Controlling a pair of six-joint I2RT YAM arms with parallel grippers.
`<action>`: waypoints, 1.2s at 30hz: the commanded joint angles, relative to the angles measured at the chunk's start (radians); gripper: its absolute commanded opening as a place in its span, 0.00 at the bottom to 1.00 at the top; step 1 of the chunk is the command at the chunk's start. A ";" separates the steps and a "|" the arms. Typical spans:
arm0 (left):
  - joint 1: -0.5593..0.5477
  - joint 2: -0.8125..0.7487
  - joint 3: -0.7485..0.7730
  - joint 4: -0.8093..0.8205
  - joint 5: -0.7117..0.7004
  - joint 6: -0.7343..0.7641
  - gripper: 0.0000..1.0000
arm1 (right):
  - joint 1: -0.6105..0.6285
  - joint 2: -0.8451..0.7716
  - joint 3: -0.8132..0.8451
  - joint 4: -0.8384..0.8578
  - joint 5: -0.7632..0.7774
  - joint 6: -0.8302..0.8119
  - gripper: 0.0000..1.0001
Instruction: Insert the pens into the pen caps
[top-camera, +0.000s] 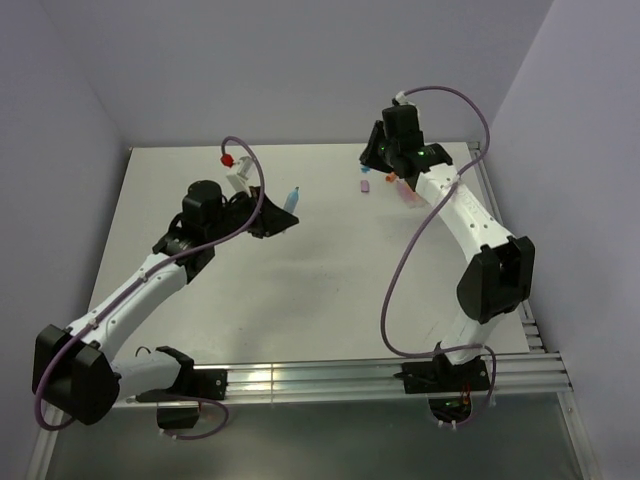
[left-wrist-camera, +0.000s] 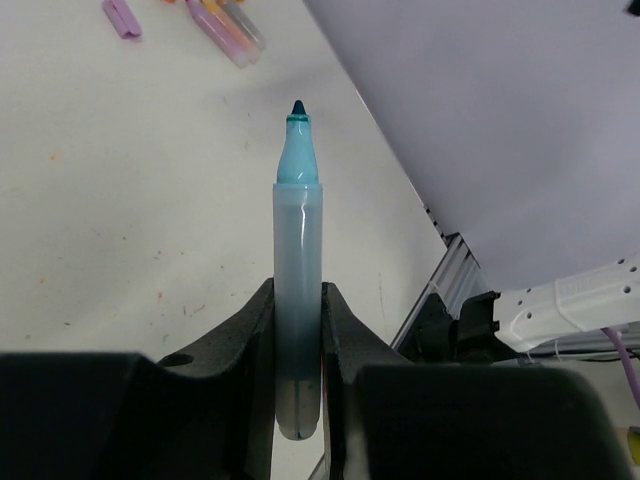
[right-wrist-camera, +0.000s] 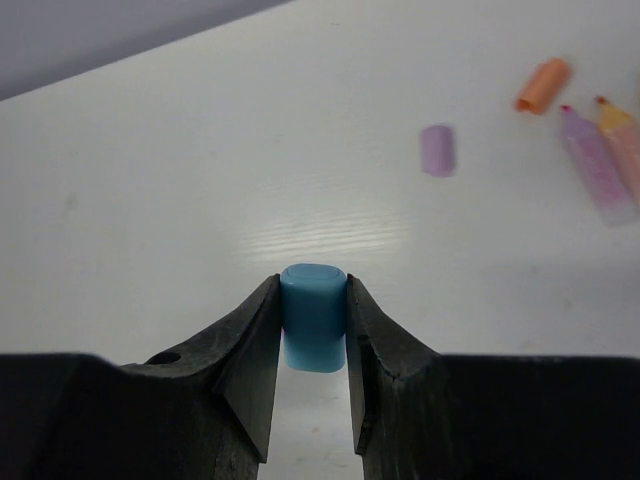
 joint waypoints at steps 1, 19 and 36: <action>-0.049 0.060 0.060 0.095 -0.034 0.015 0.00 | 0.071 -0.056 -0.006 0.068 -0.060 0.051 0.00; -0.217 0.222 -0.032 0.448 -0.319 -0.088 0.00 | 0.173 -0.167 -0.039 0.134 -0.114 0.156 0.00; -0.230 0.251 -0.040 0.456 -0.323 -0.108 0.00 | 0.245 -0.144 -0.034 0.116 -0.094 0.149 0.00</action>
